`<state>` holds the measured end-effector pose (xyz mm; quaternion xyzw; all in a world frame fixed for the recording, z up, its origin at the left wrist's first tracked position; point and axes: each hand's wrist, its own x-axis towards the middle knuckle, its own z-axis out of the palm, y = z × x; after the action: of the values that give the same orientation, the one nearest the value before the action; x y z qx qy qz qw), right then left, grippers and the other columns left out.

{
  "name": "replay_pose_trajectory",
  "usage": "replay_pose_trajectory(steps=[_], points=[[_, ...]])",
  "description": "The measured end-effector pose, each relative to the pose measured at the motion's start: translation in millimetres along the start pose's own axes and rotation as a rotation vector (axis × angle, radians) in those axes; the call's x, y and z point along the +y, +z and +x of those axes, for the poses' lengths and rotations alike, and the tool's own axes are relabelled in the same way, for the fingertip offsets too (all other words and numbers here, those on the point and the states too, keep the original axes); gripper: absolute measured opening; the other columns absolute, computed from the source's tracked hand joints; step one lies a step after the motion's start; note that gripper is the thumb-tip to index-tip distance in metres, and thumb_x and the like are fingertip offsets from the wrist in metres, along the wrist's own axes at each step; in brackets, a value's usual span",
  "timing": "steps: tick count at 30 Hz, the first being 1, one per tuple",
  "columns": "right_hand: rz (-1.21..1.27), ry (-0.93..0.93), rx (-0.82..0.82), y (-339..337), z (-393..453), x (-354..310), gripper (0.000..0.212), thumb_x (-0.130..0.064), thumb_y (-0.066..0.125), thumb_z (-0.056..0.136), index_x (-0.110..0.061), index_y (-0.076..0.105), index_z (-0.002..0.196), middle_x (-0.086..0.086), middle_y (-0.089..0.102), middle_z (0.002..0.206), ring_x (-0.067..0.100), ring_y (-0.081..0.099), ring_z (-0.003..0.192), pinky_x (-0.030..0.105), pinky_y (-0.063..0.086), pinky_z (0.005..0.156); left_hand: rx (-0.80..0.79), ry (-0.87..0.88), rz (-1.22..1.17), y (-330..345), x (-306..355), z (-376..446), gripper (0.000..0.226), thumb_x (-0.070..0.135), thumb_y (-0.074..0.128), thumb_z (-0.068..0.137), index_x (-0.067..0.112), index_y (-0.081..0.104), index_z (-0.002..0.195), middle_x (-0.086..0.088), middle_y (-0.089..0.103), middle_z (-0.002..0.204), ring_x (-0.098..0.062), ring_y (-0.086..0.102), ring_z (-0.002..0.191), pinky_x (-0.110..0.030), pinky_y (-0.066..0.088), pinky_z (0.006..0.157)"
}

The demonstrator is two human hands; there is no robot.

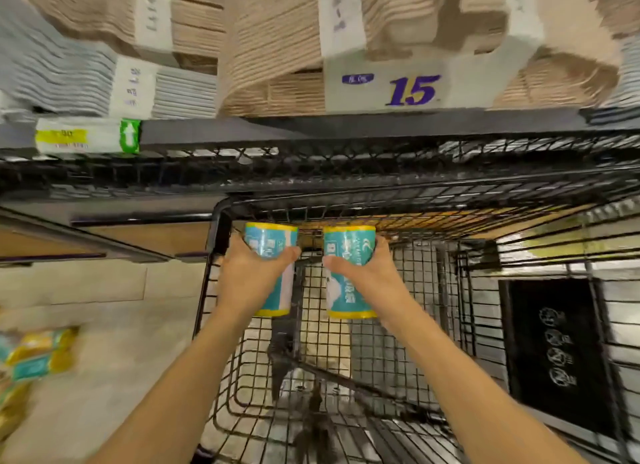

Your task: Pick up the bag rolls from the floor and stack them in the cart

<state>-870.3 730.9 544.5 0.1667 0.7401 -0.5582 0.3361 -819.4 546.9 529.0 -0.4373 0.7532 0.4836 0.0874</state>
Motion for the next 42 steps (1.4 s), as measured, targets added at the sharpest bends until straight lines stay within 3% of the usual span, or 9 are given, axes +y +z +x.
replay_pose_trajectory(steps=[2, 8, 13, 17, 21, 30, 34, 38, 42], points=[[-0.007, 0.028, -0.006, 11.2, 25.8, 18.3, 0.07, -0.027, 0.088, 0.076, -0.02, 0.041, 0.127, 0.002, 0.067, 0.113, 0.017, 0.071, 0.095, 0.032, 0.059, 0.075, 0.002, -0.034, 0.122, 15.5, -13.2, 18.7, 0.075, 0.073, 0.078, 0.053, 0.023, 0.061, 0.106, 0.005, 0.069, 0.092, -0.015, 0.068, 0.082, -0.031, 0.053, 0.065], [0.016, 0.059, -0.046, 36.9, 87.9, 66.6, 0.065, -0.023, 0.087, 0.078, -0.016, 0.04, 0.122, 0.005, 0.068, 0.11, 0.016, 0.072, 0.093, 0.036, 0.062, 0.078, 0.076, -0.014, 0.302, 48.7, -34.0, 52.9, 0.068, 0.067, 0.074, 0.071, 0.014, 0.058, 0.11, -0.007, 0.068, 0.106, -0.033, 0.065, 0.103, -0.036, 0.05, 0.081], [-0.014, 0.092, -0.021, 52.6, 120.5, 91.0, 0.083, -0.041, 0.092, 0.061, -0.022, 0.036, 0.12, 0.004, 0.069, 0.112, 0.021, 0.072, 0.099, 0.051, 0.058, 0.09, 0.086, -0.03, 0.376, 71.5, -42.7, 66.2, 0.062, 0.06, 0.073, 0.078, 0.012, 0.056, 0.112, -0.008, 0.065, 0.107, -0.035, 0.063, 0.106, -0.039, 0.047, 0.078], [-0.021, 0.107, -0.007, 58.9, 131.9, 94.6, 0.101, -0.05, 0.088, 0.048, -0.024, 0.033, 0.127, 0.001, 0.068, 0.116, 0.021, 0.07, 0.104, 0.05, 0.057, 0.094, 0.107, -0.027, 0.426, 78.7, -47.8, 72.4, 0.061, 0.06, 0.073, 0.079, 0.012, 0.059, 0.115, -0.013, 0.066, 0.115, -0.037, 0.061, 0.111, -0.043, 0.048, 0.089], [-0.051, 0.123, 0.033, 63.7, 144.9, 103.5, 0.111, -0.059, 0.083, 0.037, -0.026, 0.032, 0.129, 0.001, 0.068, 0.118, 0.025, 0.069, 0.107, 0.05, 0.056, 0.096, 0.096, -0.006, 0.469, 78.4, -46.0, 77.2, 0.057, 0.06, 0.072, 0.082, 0.014, 0.06, 0.114, -0.009, 0.068, 0.106, -0.034, 0.064, 0.106, -0.036, 0.044, 0.077], [-0.134, 0.131, 0.016, 67.6, 145.6, 106.8, 0.076, -0.041, 0.087, 0.065, -0.024, 0.038, 0.12, 0.007, 0.064, 0.119, 0.028, 0.067, 0.106, 0.051, 0.057, 0.093, 0.047, -0.032, 0.402, 65.9, -41.6, 86.8, 0.042, 0.049, 0.07, 0.089, 0.014, 0.064, 0.112, -0.008, 0.058, 0.106, -0.035, 0.06, 0.105, -0.035, 0.043, 0.08], [-0.151, 0.142, 0.027, 69.8, 147.4, 109.6, 0.087, -0.061, 0.081, 0.044, -0.03, 0.04, 0.114, 0.004, 0.064, 0.118, 0.027, 0.066, 0.107, 0.049, 0.057, 0.093, 0.038, -0.01, 0.433, 59.4, -39.9, 86.3, 0.034, 0.037, 0.066, 0.095, 0.01, 0.061, 0.116, -0.015, 0.062, 0.116, -0.037, 0.062, 0.104, -0.04, 0.05, 0.083], [-0.114, 0.146, 0.032, 67.7, 144.4, 106.8, 0.044, -0.039, 0.084, 0.068, -0.034, 0.048, 0.094, 0.003, 0.069, 0.111, 0.028, 0.069, 0.103, 0.05, 0.057, 0.093, 0.031, 0.06, 0.542, 47.6, -34.8, 80.2, 0.028, 0.025, 0.055, 0.1, 0.004, 0.06, 0.118, -0.02, 0.058, 0.12, -0.04, 0.06, 0.107, -0.043, 0.05, 0.083], [-0.083, 0.126, -0.051, 65.9, 127.6, 91.1, 0.048, -0.032, 0.076, 0.067, -0.031, 0.056, 0.112, 0.005, 0.07, 0.112, 0.027, 0.068, 0.102, 0.05, 0.055, 0.096, -0.029, 0.151, 0.619, 28.6, -27.1, 68.9, 0.024, 0.026, 0.054, 0.101, 0.004, 0.057, 0.113, -0.02, 0.058, 0.114, -0.035, 0.057, 0.093, -0.041, 0.049, 0.076]])
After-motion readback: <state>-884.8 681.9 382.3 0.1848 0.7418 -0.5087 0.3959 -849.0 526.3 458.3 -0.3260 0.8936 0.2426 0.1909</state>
